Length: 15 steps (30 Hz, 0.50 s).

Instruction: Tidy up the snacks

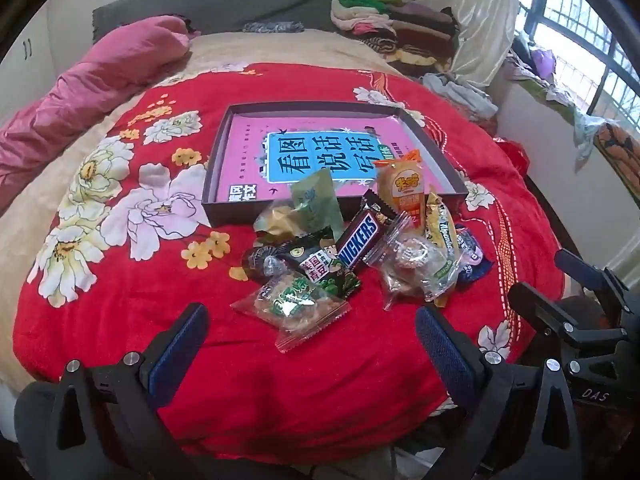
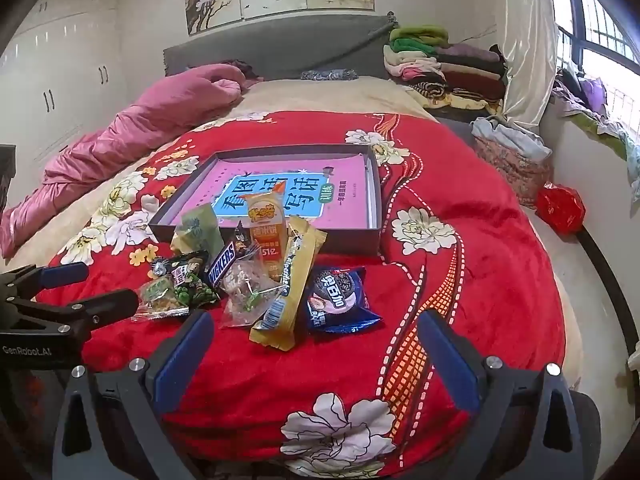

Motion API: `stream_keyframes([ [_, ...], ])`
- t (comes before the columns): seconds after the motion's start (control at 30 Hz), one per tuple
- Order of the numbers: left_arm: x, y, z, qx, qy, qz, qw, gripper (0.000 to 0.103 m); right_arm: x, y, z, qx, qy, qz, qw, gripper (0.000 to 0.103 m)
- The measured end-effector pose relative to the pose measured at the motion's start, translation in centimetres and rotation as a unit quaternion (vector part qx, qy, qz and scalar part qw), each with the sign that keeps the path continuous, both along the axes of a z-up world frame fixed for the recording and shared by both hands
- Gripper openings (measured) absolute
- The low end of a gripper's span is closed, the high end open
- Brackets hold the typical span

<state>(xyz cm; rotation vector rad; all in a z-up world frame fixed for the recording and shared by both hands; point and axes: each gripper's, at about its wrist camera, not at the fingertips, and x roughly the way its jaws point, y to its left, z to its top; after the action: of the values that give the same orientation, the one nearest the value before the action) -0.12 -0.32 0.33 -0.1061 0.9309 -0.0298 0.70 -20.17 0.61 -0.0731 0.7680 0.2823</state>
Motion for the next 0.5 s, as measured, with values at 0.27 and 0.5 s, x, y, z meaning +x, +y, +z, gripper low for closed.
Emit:
stream_keyframes([
  [0.27, -0.08, -0.13, -0.03, -0.002, -0.002, -0.003, 1.0, 0.102, 0.11, -0.15, -0.12, 0.0, 0.002, -0.003, 1.0, 0.102],
  [0.5, -0.09, -0.22, -0.06, -0.002, -0.002, -0.004, 1.0, 0.102, 0.17, -0.15, -0.08, 0.003, -0.001, 0.0, 1.0, 0.102],
])
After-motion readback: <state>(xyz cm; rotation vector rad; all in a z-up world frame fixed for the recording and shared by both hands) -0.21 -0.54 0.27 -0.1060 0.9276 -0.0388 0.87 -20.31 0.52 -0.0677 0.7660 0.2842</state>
